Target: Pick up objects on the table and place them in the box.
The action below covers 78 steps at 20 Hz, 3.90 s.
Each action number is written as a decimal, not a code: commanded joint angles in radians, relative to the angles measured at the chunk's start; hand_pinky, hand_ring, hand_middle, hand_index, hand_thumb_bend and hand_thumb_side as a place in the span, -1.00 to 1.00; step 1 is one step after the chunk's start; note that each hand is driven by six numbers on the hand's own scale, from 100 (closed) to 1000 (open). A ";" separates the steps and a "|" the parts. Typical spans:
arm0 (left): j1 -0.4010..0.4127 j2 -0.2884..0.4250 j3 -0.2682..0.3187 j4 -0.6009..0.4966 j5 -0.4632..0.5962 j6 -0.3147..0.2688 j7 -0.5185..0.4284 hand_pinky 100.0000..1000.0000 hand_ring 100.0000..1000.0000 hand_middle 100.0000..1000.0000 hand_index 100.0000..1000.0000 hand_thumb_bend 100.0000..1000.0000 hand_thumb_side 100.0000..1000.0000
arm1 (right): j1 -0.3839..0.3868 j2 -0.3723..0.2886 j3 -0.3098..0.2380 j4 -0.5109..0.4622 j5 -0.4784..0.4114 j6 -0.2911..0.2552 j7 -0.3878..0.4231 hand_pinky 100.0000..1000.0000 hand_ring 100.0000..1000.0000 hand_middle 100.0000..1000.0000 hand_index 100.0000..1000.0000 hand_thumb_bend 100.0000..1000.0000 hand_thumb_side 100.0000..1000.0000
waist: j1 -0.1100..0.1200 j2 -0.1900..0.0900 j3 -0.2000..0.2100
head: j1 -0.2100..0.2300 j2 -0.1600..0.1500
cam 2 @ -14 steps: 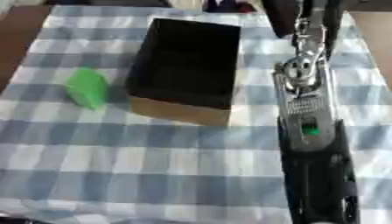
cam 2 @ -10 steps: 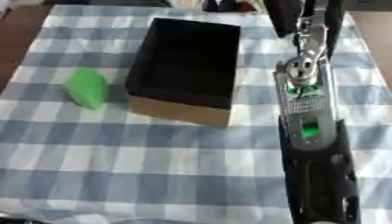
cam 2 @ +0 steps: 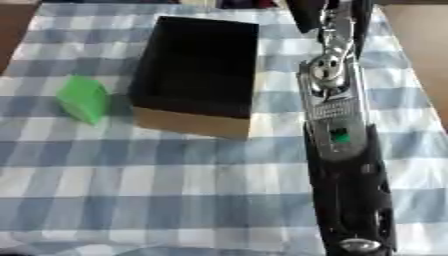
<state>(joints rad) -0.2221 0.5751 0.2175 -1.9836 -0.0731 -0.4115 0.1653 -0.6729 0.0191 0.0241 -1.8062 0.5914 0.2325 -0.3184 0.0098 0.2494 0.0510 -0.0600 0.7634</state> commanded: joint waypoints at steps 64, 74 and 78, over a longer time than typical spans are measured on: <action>-0.634 0.360 -0.537 0.682 -0.145 -0.089 -1.072 1.00 0.72 0.81 1.00 0.14 -1.00 | -0.002 0.033 0.034 -0.001 0.006 -0.022 0.041 0.62 0.81 0.46 0.90 -1.00 0.19 | 0.028 -0.028 -0.056 | 0.107 -0.029; -0.647 0.317 -0.597 0.696 -0.165 -0.134 -1.072 1.00 0.73 0.84 1.00 0.26 -1.00 | 0.006 0.041 0.039 -0.007 -0.004 -0.026 0.041 0.62 0.81 0.45 0.90 -1.00 0.22 | 0.030 -0.026 -0.059 | 0.125 -0.034; -0.656 0.298 -0.619 0.705 -0.170 -0.157 -1.072 1.00 0.73 0.83 1.00 0.26 -0.94 | 0.010 0.041 0.039 -0.008 -0.009 -0.025 0.038 0.62 0.81 0.45 0.90 -1.00 0.23 | 0.031 -0.023 -0.059 | 0.130 -0.033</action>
<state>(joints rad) -0.8565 0.8564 -0.4020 -1.2767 -0.2393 -0.3784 -0.7287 -0.6506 0.0572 0.0589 -1.7992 0.5871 0.2116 -0.2808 0.0375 0.2430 -0.0089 0.0657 0.7367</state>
